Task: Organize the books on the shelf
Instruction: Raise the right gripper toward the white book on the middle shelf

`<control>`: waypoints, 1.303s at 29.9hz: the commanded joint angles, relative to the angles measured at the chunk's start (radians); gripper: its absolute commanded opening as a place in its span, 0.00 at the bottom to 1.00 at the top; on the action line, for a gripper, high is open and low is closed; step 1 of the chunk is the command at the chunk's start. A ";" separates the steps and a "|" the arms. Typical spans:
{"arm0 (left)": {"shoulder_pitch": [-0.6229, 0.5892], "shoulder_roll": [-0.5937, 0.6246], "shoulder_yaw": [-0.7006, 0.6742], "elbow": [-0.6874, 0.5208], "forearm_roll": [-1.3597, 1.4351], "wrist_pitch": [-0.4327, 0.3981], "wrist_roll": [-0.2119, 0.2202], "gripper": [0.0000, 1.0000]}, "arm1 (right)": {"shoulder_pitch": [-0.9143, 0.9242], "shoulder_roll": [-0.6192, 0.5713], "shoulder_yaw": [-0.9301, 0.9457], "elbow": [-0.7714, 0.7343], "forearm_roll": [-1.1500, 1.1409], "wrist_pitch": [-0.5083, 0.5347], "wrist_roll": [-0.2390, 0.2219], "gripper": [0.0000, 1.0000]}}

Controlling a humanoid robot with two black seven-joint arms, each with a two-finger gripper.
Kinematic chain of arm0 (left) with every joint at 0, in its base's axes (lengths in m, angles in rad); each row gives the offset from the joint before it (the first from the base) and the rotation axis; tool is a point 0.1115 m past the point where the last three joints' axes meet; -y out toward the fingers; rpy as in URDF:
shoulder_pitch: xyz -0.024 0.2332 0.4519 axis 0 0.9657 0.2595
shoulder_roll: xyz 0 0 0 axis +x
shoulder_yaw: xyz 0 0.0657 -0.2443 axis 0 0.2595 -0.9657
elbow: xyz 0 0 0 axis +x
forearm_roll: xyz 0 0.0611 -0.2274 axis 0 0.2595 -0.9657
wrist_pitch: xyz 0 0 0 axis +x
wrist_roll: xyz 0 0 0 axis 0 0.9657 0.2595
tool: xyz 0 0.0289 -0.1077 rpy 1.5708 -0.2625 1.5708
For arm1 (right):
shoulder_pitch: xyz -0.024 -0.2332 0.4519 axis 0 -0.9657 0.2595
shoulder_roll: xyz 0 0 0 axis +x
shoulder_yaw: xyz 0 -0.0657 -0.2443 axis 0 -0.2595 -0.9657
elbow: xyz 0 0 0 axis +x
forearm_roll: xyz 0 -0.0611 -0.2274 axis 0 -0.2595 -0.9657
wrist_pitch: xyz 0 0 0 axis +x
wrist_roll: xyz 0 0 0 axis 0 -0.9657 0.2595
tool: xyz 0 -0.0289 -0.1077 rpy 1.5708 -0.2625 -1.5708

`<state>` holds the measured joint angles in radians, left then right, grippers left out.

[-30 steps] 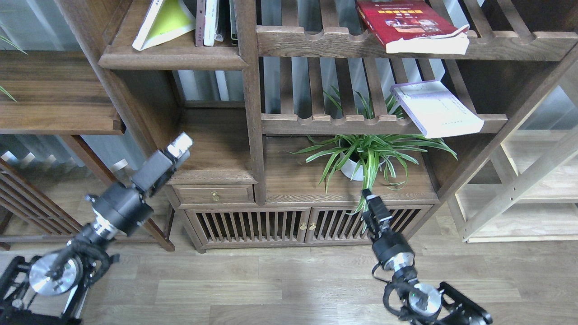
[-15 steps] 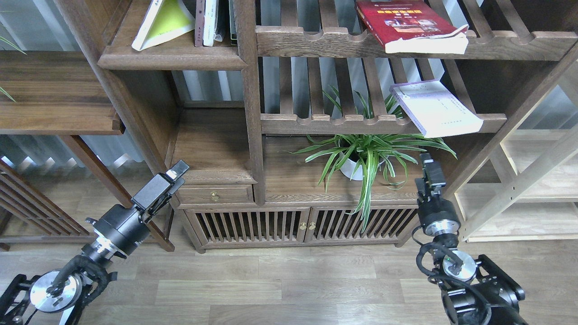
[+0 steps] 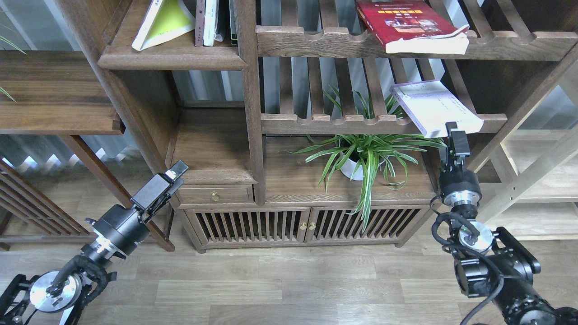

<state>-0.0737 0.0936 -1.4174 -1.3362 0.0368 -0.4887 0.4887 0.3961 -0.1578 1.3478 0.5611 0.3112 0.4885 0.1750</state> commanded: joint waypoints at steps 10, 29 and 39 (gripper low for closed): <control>0.002 0.021 -0.011 -0.006 -0.003 0.000 0.000 0.99 | 0.030 0.009 -0.004 -0.010 -0.001 -0.011 0.000 0.99; 0.023 0.028 -0.031 -0.021 -0.003 0.000 0.000 0.99 | 0.107 0.017 -0.018 -0.064 -0.003 -0.162 0.000 0.99; 0.031 0.029 -0.034 -0.029 -0.003 0.000 0.000 0.99 | 0.188 0.014 -0.016 -0.193 -0.003 -0.174 0.000 0.99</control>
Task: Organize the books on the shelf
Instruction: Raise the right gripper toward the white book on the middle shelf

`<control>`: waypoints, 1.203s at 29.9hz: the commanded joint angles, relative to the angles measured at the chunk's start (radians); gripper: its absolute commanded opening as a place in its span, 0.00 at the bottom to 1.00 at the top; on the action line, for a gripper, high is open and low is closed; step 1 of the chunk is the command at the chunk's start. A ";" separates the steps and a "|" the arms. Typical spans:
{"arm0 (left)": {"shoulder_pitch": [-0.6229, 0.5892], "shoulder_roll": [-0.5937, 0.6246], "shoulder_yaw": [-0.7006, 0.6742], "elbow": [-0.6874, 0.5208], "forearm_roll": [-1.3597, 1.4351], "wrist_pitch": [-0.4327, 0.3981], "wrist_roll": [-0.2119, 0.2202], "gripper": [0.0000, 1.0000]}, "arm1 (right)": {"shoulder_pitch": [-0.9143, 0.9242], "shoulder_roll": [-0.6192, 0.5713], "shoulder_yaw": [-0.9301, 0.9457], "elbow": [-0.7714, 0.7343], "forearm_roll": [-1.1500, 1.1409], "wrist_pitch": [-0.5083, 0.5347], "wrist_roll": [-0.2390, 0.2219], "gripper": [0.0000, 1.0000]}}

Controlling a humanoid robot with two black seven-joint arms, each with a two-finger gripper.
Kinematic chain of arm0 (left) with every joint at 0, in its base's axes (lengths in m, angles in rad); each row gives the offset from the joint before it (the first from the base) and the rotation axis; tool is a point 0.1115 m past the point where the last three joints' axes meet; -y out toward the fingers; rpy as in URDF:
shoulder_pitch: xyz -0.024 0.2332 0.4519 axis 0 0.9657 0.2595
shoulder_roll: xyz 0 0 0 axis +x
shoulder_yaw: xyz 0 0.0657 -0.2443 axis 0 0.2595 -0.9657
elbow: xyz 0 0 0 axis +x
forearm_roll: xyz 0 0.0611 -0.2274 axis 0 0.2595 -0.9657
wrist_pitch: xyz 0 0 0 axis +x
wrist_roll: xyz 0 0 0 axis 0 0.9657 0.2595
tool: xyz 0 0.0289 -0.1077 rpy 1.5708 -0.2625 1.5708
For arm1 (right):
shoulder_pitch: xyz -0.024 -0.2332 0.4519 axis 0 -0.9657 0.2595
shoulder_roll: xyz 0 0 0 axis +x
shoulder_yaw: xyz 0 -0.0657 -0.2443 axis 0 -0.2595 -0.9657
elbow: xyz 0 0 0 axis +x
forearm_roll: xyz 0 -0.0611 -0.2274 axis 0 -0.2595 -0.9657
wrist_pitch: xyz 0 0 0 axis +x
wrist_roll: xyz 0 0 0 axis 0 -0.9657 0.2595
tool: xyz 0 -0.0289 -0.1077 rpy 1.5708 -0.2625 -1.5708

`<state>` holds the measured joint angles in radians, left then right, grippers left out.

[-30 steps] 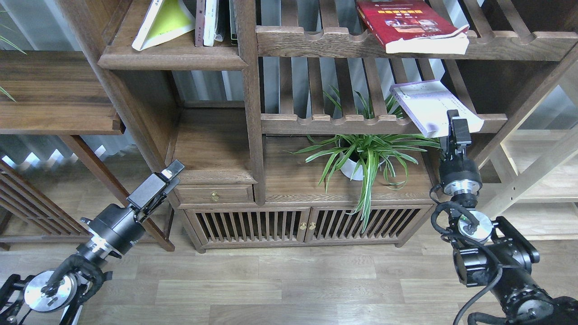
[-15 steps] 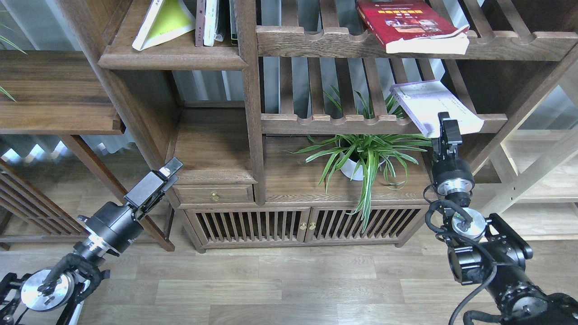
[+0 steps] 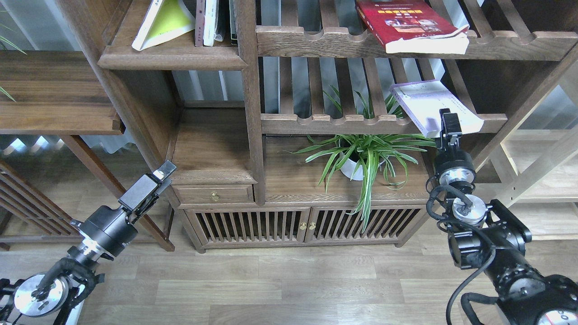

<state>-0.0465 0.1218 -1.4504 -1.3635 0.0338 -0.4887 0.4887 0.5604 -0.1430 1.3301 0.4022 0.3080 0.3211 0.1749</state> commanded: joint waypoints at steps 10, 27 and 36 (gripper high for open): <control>0.004 0.001 -0.002 0.000 0.000 0.000 0.000 0.99 | 0.033 -0.001 0.000 -0.039 0.000 -0.063 0.000 0.97; 0.005 0.001 -0.008 -0.002 0.000 0.000 0.000 0.99 | 0.039 -0.003 -0.002 -0.039 -0.004 -0.063 0.000 0.43; 0.005 0.005 -0.008 0.000 0.000 0.000 0.000 0.99 | 0.036 -0.009 -0.034 -0.039 -0.010 -0.056 -0.003 0.29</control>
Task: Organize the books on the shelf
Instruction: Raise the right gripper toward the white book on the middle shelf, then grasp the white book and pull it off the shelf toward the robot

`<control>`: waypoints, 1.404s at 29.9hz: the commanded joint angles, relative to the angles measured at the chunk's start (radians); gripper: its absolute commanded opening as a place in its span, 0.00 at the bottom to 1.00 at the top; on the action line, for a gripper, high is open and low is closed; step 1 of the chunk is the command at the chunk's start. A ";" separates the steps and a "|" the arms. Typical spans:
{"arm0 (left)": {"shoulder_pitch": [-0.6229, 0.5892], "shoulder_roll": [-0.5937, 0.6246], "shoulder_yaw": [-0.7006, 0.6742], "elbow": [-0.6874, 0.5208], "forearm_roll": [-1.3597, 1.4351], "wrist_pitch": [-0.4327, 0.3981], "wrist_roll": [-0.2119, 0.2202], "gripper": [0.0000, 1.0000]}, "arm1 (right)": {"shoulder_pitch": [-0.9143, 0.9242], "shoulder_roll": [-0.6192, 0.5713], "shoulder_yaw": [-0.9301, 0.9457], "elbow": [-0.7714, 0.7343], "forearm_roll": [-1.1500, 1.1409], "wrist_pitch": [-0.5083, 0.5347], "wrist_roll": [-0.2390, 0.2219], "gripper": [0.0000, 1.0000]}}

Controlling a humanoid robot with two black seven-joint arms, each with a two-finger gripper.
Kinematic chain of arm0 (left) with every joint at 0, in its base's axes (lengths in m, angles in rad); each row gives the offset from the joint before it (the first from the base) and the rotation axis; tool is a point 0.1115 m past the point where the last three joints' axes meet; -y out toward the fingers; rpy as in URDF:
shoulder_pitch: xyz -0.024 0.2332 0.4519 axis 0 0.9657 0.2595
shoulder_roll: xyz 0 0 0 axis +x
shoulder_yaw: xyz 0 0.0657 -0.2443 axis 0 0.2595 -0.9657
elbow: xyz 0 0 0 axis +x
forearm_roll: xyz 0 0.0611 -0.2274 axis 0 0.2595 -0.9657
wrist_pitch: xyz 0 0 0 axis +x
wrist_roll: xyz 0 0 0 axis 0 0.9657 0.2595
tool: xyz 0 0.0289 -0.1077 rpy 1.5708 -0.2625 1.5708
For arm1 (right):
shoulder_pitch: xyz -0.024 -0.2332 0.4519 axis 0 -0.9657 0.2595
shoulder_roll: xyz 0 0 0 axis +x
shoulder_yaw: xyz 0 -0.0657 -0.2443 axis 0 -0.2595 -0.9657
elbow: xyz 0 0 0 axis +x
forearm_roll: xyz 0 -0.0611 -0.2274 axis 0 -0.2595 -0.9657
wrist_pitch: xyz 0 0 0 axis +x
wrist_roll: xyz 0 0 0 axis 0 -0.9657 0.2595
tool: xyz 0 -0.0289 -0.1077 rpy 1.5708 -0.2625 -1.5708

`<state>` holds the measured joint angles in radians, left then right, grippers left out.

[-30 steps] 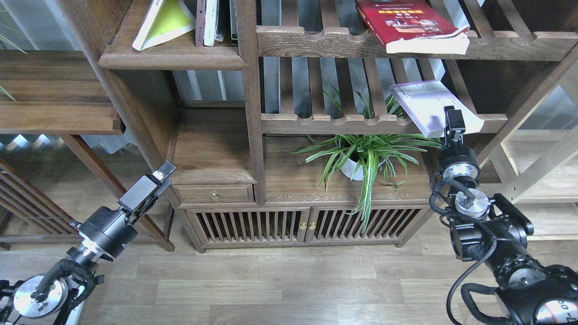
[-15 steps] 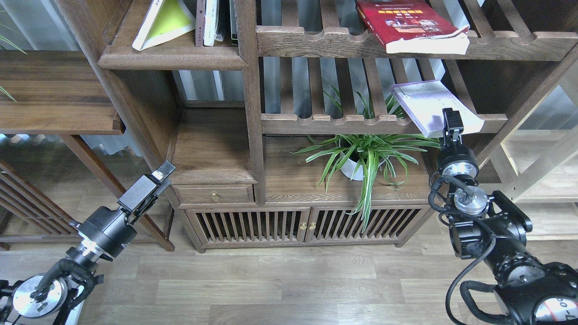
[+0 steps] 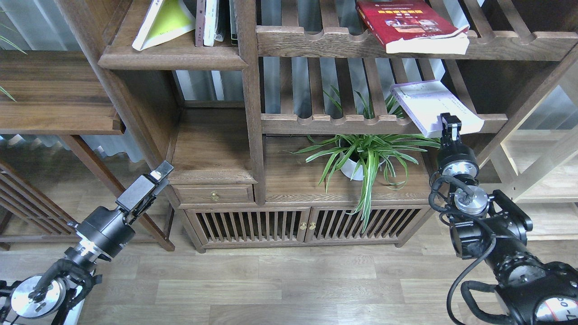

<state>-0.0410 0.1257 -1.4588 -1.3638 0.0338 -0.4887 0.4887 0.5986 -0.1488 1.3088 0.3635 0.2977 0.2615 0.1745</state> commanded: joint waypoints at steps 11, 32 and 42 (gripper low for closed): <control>0.000 0.005 0.000 0.011 -0.005 0.000 0.000 0.99 | -0.016 -0.023 -0.016 0.009 0.000 0.088 -0.015 0.08; 0.001 0.003 0.023 0.032 -0.023 0.000 0.000 0.99 | -0.391 -0.106 -0.020 0.271 0.003 0.227 -0.197 0.03; 0.004 0.003 0.026 0.058 -0.023 0.000 0.000 0.99 | -0.493 -0.147 -0.098 0.292 -0.005 0.227 -0.205 0.03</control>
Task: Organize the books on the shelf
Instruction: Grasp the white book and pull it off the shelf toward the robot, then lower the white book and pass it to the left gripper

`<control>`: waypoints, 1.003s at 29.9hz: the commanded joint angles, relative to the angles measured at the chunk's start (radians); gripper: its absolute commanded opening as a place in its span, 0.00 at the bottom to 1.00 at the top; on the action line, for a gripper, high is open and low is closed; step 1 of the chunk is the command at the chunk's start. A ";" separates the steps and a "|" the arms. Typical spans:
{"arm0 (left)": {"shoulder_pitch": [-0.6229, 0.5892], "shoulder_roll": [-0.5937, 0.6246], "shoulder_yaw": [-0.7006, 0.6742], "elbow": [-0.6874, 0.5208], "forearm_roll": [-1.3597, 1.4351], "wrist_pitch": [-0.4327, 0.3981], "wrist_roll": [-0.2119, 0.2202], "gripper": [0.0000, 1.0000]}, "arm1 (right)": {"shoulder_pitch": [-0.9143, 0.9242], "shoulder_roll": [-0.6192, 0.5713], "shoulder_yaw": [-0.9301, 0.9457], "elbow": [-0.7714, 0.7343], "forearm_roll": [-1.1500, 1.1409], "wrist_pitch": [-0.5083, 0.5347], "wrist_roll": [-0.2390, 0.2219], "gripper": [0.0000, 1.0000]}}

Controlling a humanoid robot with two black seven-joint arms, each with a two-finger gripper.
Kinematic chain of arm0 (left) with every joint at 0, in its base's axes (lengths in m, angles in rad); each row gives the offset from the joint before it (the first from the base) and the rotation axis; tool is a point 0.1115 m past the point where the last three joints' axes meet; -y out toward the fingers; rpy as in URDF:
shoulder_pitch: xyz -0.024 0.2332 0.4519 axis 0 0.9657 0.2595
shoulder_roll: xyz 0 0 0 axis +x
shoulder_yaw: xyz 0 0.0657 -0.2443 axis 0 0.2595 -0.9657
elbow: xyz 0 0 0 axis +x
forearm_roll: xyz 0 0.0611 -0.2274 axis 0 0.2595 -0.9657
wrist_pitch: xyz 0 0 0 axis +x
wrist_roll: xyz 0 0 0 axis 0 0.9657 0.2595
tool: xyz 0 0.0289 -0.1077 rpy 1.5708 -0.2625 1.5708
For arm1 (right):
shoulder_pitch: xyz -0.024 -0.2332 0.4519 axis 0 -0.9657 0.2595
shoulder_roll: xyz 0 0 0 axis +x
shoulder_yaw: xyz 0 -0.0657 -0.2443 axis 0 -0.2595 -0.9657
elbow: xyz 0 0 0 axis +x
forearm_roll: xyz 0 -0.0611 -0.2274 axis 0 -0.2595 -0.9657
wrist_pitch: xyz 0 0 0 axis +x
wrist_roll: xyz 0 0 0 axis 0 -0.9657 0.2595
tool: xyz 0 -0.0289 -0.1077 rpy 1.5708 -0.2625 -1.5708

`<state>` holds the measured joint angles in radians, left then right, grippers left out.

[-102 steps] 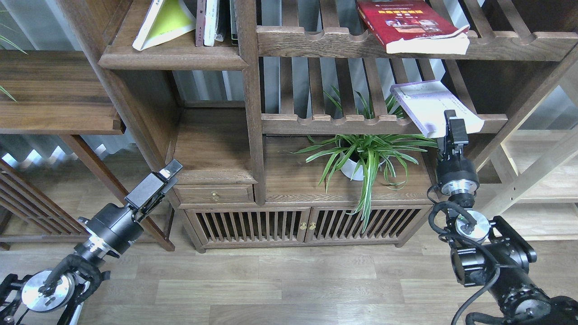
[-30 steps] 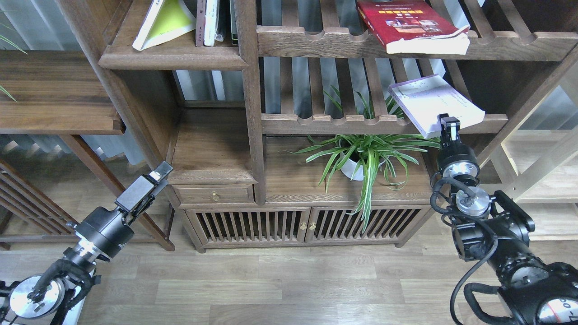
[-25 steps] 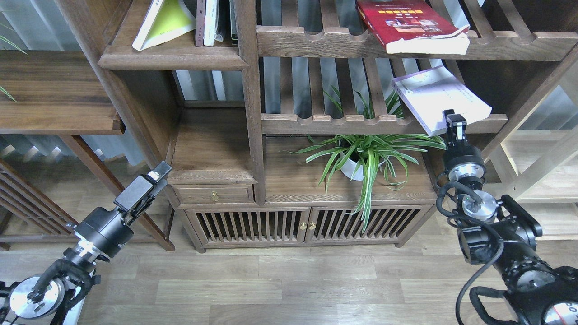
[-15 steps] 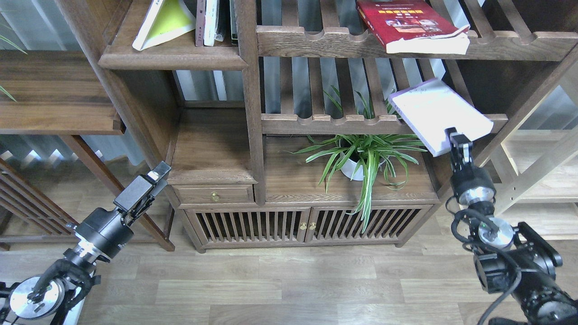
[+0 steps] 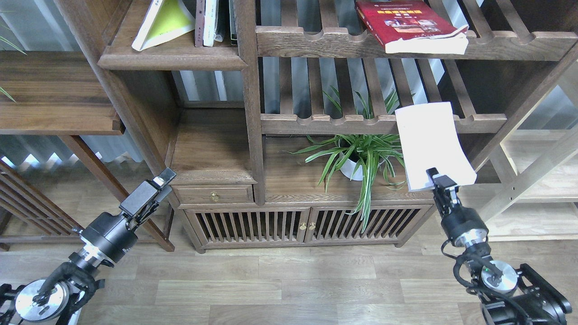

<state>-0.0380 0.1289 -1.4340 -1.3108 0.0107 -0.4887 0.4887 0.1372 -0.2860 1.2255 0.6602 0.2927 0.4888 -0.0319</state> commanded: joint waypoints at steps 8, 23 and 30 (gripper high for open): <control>0.035 0.000 0.047 0.005 0.000 0.000 0.000 0.99 | -0.146 0.013 -0.038 -0.011 0.002 0.000 0.003 0.03; 0.181 -0.002 0.150 0.047 -0.119 0.000 0.000 0.99 | -0.099 0.091 -0.319 0.059 -0.036 0.000 0.001 0.03; 0.158 -0.008 0.239 0.128 -0.262 0.000 0.000 0.99 | -0.019 0.197 -0.408 0.104 -0.070 0.000 0.001 0.03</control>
<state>0.1282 0.1250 -1.2144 -1.1987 -0.1874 -0.4887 0.4886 0.0856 -0.1270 0.8556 0.7535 0.2314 0.4890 -0.0309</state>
